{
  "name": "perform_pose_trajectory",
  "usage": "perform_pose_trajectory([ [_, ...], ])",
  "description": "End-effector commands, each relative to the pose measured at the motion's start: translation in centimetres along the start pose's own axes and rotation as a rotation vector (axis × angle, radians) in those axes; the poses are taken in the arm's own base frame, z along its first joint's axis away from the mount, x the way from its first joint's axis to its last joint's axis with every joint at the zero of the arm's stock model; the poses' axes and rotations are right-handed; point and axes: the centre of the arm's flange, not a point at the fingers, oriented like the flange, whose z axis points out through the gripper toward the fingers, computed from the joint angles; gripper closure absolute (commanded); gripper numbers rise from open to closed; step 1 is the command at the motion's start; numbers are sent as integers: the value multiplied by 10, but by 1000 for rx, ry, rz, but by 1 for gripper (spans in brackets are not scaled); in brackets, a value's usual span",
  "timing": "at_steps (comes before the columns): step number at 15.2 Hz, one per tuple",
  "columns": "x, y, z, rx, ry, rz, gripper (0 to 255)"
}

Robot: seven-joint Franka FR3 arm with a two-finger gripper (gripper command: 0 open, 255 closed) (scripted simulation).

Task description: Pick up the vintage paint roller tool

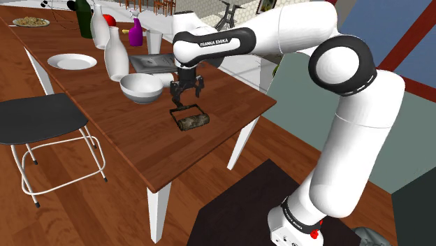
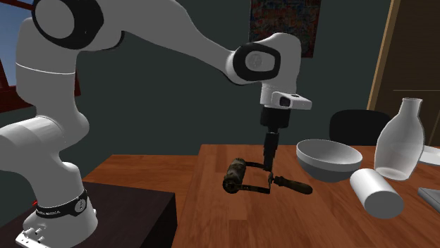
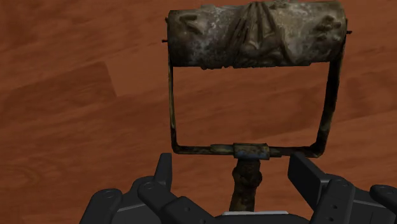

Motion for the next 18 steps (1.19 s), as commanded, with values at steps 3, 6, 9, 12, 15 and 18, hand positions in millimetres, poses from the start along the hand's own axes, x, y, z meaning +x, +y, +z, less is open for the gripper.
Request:
perform_pose_trajectory([
  [3, 32, -23, 16, -13, 2, -4, 0],
  [6, 33, -25, 32, -13, 2, -4, 0],
  [9, 34, -28, 47, -13, 2, -4, 0],
  [12, 34, -30, 56, -13, 2, -4, 0],
  [15, 34, -29, 56, -13, 2, -4, 255],
  [18, 34, -29, 56, -13, 2, -4, 255],
])
